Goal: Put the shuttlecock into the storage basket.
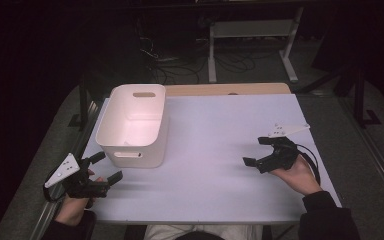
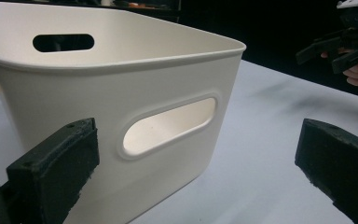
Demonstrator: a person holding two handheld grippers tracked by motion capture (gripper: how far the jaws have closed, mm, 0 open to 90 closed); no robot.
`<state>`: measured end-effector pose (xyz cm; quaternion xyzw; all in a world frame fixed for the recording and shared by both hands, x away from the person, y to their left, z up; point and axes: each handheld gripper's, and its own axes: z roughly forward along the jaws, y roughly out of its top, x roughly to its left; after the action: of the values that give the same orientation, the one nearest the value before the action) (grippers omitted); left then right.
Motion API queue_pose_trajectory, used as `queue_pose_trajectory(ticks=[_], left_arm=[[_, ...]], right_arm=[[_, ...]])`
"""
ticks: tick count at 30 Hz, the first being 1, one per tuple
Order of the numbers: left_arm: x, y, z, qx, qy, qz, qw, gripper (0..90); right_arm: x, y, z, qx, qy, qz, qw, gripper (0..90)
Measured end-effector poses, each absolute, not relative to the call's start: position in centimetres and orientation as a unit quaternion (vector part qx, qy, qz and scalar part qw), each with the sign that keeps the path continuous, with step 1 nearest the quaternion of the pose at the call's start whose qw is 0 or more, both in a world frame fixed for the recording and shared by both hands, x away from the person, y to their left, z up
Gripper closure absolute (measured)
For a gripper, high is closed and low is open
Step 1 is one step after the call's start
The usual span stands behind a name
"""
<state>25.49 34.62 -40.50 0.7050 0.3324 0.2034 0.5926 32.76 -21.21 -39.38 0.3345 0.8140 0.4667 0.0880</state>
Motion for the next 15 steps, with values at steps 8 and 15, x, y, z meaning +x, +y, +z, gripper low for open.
queue_pose_trajectory(ticks=[8, 15], left_arm=[[25.5, 34.6, -40.5, 0.705, 0.333, 0.204, 0.593, 0.0], [25.5, 34.6, -40.5, 0.705, 0.331, 0.204, 0.593, 0.0]], right_arm=[[31.9, -22.3, -40.2, 0.346, 0.807, 0.468, 0.097, 0.0], [31.0, -23.2, -41.1, 0.354, 0.805, 0.464, 0.11, 0.0]])
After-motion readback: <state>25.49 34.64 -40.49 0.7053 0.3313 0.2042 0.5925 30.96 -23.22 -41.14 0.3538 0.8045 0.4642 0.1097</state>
